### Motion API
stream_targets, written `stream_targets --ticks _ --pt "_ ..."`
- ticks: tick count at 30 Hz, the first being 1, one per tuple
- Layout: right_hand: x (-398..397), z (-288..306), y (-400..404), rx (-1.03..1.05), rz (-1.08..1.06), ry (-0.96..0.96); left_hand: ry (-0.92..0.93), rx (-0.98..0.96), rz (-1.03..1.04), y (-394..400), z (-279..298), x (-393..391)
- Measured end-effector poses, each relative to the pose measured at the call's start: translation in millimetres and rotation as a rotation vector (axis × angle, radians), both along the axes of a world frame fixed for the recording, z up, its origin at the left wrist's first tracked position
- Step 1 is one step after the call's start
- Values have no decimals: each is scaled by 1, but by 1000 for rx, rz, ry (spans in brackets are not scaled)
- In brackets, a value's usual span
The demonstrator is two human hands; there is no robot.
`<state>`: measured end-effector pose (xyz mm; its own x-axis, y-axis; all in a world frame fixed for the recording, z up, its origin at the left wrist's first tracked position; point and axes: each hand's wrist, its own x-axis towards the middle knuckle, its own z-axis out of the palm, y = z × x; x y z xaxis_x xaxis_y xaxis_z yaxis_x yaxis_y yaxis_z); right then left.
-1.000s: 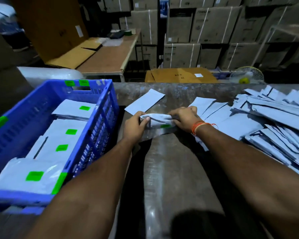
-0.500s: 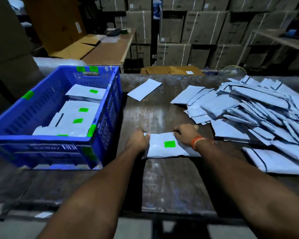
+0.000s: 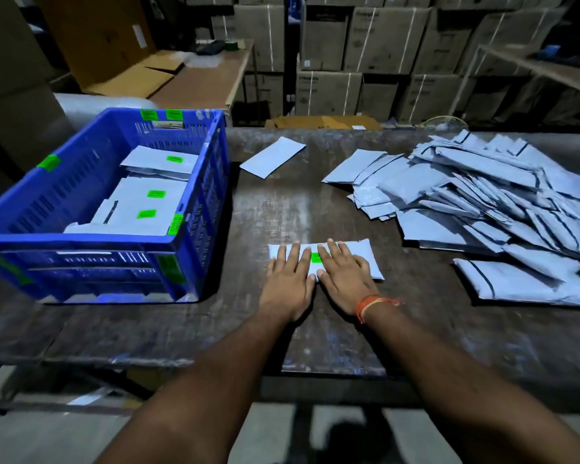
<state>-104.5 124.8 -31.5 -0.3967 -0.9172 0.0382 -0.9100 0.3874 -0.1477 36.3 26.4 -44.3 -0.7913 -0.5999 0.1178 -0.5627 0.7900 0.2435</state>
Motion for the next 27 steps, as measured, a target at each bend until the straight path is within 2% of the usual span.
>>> stream_targets --ticks 3,7,11,15,19,23,27 --pt "-5 -5 4 -16 11 44 8 20 23 -2 0 2" --pt "-12 -9 5 -69 -76 35 38 87 143 -4 1 1" --pt "-28 -13 12 -42 -202 -45 11 50 178 -9 -5 4" --pt "-48 -15 25 27 -231 -111 10 28 228 -13 -10 11" --pt "-68 -13 28 35 -264 -224 93 44 350 -14 -1 15" --pt "-78 -11 22 -195 -442 -433 316 302 525 -19 16 -3" --pt "-83 4 19 -369 -426 -808 488 589 504 -25 27 -18"
